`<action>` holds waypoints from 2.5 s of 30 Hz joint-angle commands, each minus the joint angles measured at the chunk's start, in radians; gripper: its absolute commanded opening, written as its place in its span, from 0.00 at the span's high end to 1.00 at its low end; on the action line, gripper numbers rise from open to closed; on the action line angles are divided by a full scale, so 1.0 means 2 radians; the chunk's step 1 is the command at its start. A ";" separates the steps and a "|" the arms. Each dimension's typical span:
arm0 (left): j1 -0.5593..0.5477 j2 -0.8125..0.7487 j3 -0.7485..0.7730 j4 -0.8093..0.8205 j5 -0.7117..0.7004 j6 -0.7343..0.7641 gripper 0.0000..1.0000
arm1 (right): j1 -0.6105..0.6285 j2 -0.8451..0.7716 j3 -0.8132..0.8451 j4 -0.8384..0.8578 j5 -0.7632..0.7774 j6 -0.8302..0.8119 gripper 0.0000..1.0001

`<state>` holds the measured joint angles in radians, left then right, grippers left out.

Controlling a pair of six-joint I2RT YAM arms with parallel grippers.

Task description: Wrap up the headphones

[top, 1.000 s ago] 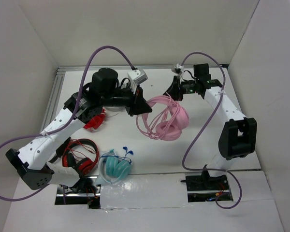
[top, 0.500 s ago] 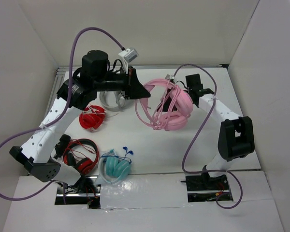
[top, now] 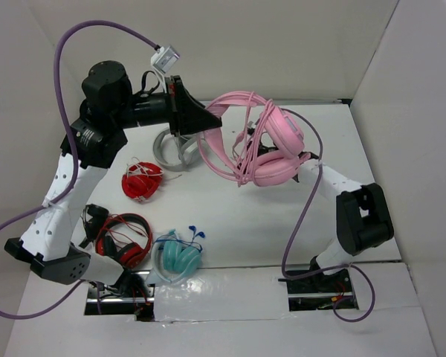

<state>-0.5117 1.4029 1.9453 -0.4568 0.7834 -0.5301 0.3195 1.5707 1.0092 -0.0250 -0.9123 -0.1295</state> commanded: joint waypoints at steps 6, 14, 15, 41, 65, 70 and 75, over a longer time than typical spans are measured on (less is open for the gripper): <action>0.010 -0.020 0.030 0.067 0.030 -0.023 1.00 | 0.014 -0.082 -0.062 0.129 0.153 0.099 0.84; 0.013 -0.036 0.039 0.054 0.001 -0.015 1.00 | 0.002 -0.231 -0.229 0.288 0.345 0.197 0.42; 0.014 -0.036 0.041 0.052 0.000 -0.013 1.00 | 0.003 -0.243 -0.237 0.275 0.334 0.191 0.38; 0.021 -0.066 0.022 0.047 -0.004 -0.016 1.00 | 0.205 -0.422 -0.257 0.235 0.381 0.019 0.00; 0.021 -0.070 0.001 0.073 0.018 -0.039 1.00 | 0.245 -0.357 -0.224 0.318 0.425 0.012 0.26; 0.021 -0.068 0.004 0.079 0.023 -0.046 1.00 | 0.249 -0.339 -0.222 0.334 0.428 0.016 0.28; 0.021 -0.071 0.001 0.079 0.010 -0.051 1.00 | 0.249 -0.328 -0.222 0.340 0.429 0.022 0.65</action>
<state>-0.4736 1.2953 1.9301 -0.4408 0.8127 -0.5705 0.8093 0.9073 0.5232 0.5972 -0.0502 -0.0914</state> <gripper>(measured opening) 0.183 0.384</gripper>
